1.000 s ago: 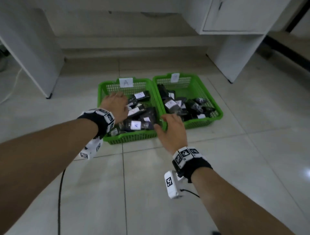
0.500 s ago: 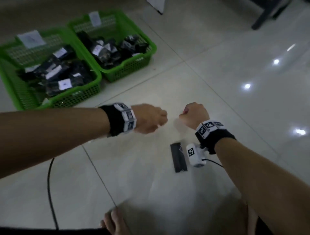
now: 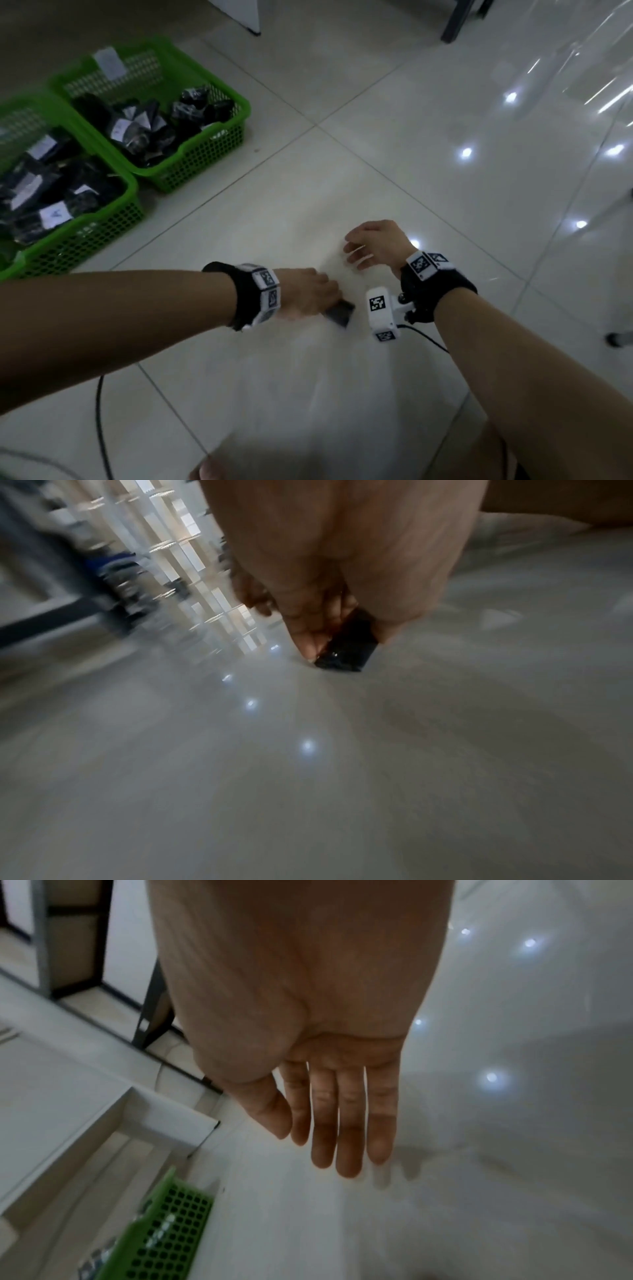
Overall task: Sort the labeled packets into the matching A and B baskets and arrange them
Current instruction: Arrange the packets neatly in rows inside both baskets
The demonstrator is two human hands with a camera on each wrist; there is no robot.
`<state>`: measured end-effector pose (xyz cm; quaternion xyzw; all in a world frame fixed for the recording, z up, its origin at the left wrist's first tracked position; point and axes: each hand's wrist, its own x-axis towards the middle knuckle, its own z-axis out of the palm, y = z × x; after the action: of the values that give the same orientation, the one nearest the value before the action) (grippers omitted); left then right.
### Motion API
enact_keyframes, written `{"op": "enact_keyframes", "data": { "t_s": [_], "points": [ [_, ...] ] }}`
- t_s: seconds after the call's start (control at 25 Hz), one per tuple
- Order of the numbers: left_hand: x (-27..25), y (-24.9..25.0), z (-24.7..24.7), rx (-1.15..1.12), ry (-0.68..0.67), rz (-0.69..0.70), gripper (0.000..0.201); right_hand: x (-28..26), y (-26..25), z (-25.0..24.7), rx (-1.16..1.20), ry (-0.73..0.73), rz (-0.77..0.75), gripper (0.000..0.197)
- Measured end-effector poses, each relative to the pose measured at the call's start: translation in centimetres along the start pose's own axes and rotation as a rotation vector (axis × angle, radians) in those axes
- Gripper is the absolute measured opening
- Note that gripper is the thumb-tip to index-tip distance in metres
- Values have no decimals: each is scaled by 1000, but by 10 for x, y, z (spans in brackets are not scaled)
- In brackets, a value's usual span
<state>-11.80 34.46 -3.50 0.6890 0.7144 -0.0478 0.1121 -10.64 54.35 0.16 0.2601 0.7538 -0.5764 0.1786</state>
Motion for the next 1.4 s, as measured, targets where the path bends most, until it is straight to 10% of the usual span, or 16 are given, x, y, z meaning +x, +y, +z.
{"op": "enact_keyframes", "data": {
  "t_s": [0.16, 0.44, 0.76, 1.16, 1.4],
  "points": [
    [-31, -54, -37, -704, 53, -691, 21, 2, -15, 4, 214, -143, -33, 26],
    [-86, -109, -65, -1361, 320, -819, 26, 17, -60, 55, 331, -124, -299, 21],
    [-175, -136, -142, -1587, 731, -1010, 17, 26, -171, 109, 561, -220, -370, 41],
    [-333, -137, -108, -1279, 1327, -1351, 11, 14, -330, 268, -270, -312, -544, 28],
    [-384, -148, -54, -1142, 1189, -1672, 19, 54, -337, 366, -1230, -466, -814, 42]
  ]
}}
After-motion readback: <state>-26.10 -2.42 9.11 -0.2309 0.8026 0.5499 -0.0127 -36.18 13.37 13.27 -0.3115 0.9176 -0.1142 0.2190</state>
